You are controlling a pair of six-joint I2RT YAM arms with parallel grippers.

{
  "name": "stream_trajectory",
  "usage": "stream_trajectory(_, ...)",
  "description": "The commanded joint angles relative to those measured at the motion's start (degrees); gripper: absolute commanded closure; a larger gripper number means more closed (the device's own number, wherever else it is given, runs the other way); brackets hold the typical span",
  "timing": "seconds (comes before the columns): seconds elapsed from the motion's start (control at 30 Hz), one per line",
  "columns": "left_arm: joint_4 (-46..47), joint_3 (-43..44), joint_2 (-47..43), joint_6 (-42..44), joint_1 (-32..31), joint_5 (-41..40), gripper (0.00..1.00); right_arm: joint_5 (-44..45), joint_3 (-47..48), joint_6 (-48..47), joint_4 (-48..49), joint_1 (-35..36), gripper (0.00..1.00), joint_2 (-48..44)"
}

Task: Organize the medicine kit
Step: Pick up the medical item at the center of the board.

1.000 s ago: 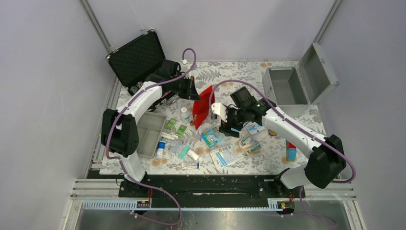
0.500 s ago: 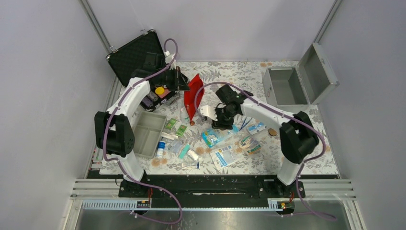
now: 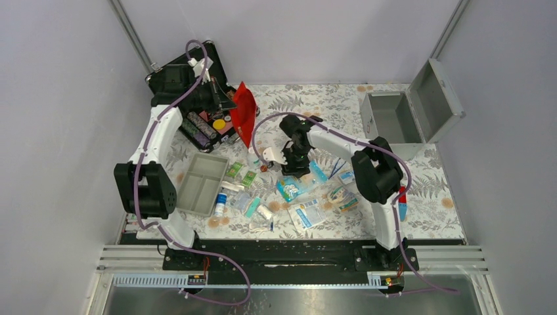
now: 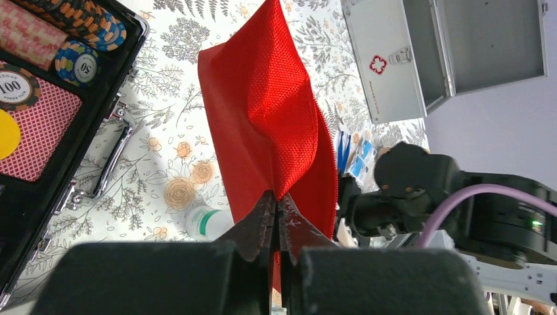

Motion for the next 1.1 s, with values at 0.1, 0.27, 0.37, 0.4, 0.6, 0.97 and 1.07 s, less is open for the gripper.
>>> stream_trajectory(0.1, 3.6, -1.1, -4.0, -1.0, 0.9, 3.1, 1.00, 3.6, 5.0, -4.8, -8.3, 1.5, 0.42, 5.3)
stream_trajectory(0.27, 3.8, -1.7, -4.8, -0.8, 1.1, 2.8, 1.00, 6.2, 7.5, -5.1, -11.1, 2.6, 0.50, 9.2)
stream_trajectory(0.37, 3.8, -2.0, -4.9, -0.7, 1.1, 3.0, 1.00, 7.0, 7.0, -5.1, -11.1, 3.3, 0.59, 9.6)
stream_trajectory(0.4, 3.8, -2.1, -4.8, -0.7, 1.1, 3.1, 1.00, 6.9, 6.7, -5.1, -11.1, 3.3, 0.61, 9.3)
stream_trajectory(0.6, 4.2, -2.1, -4.4, -1.0, 1.1, 3.7, 1.00, 8.8, -2.5, -3.9, -3.7, 3.3, 0.84, 0.5)
stream_trajectory(0.97, 6.2, -2.4, 1.2, -3.8, -3.7, 7.4, 1.00, 18.6, -22.3, -2.2, 25.9, 3.3, 1.00, -30.6)
stream_trajectory(1.07, 6.7, -3.8, 0.7, -1.7, -7.9, 5.7, 1.00, 17.8, -13.8, 5.9, 23.6, 2.7, 1.00, -31.3)
